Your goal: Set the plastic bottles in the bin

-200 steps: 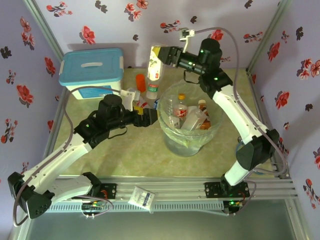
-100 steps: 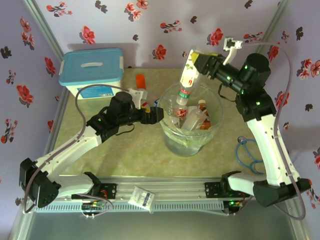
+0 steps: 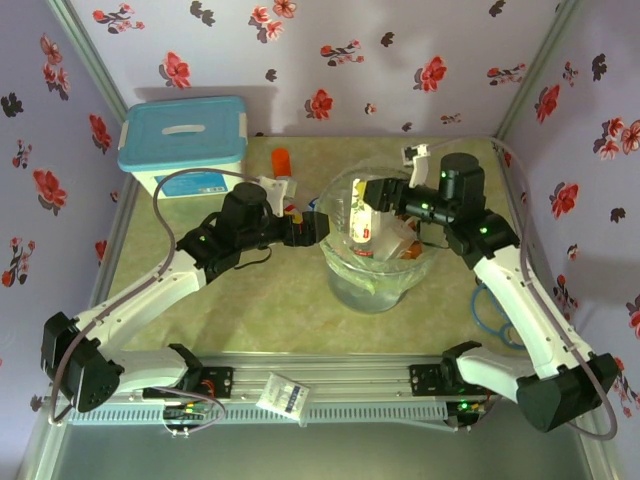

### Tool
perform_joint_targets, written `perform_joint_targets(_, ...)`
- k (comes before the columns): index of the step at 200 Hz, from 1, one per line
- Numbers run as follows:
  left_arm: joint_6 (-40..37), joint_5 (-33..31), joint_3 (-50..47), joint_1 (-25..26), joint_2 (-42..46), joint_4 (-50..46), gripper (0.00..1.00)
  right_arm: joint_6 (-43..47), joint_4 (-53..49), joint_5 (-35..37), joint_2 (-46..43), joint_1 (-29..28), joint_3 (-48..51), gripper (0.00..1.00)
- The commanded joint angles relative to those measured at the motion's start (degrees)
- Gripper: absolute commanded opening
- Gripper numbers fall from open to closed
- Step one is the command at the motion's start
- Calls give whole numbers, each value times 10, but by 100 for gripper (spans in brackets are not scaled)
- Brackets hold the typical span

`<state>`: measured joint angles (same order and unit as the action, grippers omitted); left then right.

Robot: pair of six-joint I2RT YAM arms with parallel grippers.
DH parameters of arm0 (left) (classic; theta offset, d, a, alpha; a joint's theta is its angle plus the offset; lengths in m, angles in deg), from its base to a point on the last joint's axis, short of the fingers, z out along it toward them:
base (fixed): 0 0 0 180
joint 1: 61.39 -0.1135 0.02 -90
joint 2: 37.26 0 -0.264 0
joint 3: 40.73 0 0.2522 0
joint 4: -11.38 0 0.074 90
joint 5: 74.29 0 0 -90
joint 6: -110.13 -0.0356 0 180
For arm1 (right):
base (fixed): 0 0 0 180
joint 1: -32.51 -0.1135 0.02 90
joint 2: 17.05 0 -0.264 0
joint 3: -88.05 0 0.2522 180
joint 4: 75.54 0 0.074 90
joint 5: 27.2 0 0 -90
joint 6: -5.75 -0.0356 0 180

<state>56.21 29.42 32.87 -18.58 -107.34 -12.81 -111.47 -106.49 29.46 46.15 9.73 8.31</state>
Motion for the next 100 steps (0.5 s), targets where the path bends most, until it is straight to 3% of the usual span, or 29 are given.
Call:
perform_joint_targets(1, 9, 3, 3, 3, -5, 20, 100, 13, 22, -12, -16, -19, 37, 42)
perform_joint_targets(41, 10, 3, 2, 3, -5, 21, 100, 19, 93, -5, -37, -28, 132, 41)
perform_joint_targets(65, 10, 2, 2, 3, -5, 21, 100, 33, 96, -7, -41, -27, 141, 42)
perform_joint_targets(80, 9, 3, 3, 3, -7, 20, 100, 59, 55, -4, -41, -26, 111, 50)
perform_joint_targets(100, 8, 2, 2, 3, -8, 21, 100, 113, -43, 7, -35, -25, 37, 77)
